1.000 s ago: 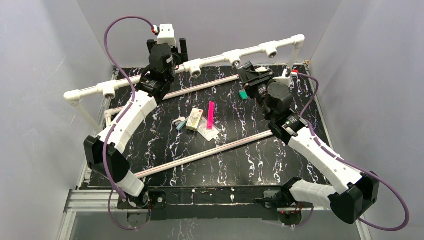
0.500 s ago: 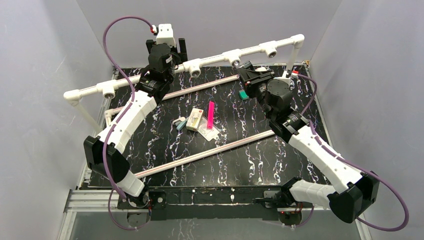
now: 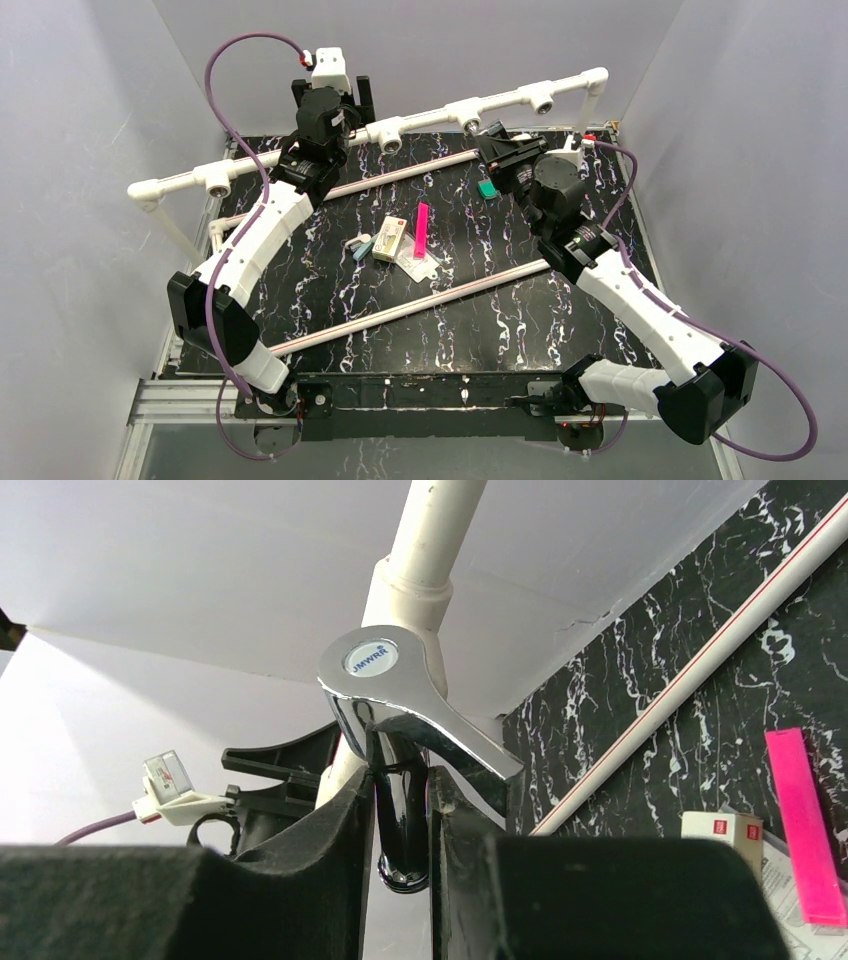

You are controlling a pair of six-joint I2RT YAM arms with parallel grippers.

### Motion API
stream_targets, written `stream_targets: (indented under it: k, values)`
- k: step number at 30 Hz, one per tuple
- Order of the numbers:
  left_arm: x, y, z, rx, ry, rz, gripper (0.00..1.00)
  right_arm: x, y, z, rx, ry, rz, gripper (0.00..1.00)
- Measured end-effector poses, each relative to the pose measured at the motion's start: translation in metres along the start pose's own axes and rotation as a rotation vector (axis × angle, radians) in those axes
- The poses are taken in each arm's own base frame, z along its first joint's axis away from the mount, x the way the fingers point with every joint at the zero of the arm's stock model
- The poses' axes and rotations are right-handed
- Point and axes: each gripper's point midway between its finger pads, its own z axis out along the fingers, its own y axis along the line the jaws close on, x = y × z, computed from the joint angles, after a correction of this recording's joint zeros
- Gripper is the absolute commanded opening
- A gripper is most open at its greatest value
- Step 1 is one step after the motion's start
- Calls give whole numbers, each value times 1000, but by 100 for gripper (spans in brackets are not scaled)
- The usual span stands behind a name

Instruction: Install the water faucets

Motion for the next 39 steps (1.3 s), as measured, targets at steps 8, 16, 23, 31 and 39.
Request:
stream_targets:
  k: [8, 16, 23, 31, 39]
  values:
    - [-1, 2, 1, -6, -2, -10, 79, -1, 0, 5, -9, -13, -82, 25]
    - [0, 6, 2, -18, -3, -12, 79, -1, 1, 13, -16, -26, -133, 35]
    - [0, 6, 2, -16, 0, -12, 79, -2, 1, 27, -30, -63, -166, 26]
    - [0, 6, 2, -16, -1, -12, 79, -3, 2, 28, -35, -67, -176, 1]
    - [0, 6, 2, -16, -1, -13, 79, -1, 1, 28, -14, -60, -51, 1]
